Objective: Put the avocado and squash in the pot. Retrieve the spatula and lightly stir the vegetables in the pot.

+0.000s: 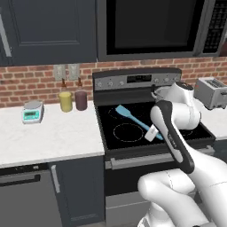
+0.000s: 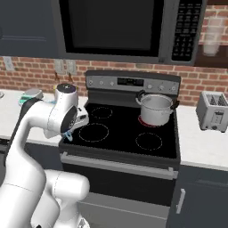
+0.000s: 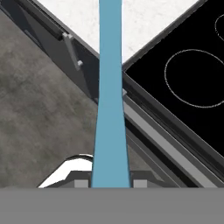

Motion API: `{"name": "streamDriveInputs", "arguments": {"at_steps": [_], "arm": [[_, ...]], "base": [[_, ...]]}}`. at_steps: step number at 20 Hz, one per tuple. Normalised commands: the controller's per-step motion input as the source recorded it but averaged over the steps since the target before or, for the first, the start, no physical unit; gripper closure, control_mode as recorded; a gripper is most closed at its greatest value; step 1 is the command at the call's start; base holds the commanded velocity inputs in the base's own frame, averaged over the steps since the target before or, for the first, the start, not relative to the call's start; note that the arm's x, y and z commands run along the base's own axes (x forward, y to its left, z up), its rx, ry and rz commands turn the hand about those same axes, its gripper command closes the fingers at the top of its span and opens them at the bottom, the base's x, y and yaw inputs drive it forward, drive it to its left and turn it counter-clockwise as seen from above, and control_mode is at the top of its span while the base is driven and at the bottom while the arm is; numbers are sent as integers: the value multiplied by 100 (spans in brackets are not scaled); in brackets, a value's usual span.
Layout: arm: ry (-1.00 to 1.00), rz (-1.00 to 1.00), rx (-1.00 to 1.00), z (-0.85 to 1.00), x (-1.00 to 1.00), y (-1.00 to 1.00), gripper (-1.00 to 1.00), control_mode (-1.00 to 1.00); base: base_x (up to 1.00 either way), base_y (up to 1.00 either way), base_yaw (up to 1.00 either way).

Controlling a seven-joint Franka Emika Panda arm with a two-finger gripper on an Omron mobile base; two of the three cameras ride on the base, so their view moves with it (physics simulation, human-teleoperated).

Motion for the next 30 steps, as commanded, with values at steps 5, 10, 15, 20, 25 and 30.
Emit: {"name": "streamDriveInputs", "arguments": {"at_steps": [5, 10, 15, 20, 25, 30], "arm": [[0, 0, 0, 0, 0, 0, 100, 100], [0, 0, 0, 0, 0, 0, 100, 100], [0, 0, 0, 0, 0, 0, 100, 100], [0, 0, 0, 0, 0, 0, 100, 100], [0, 0, 0, 0, 0, 0, 100, 100], [0, 0, 0, 0, 0, 0, 100, 100]], "base": [[31, -100, 0], [45, -99, 0], [40, -30, 0], [28, 0, 0], [19, 0, 0], [32, 0, 0]]}}
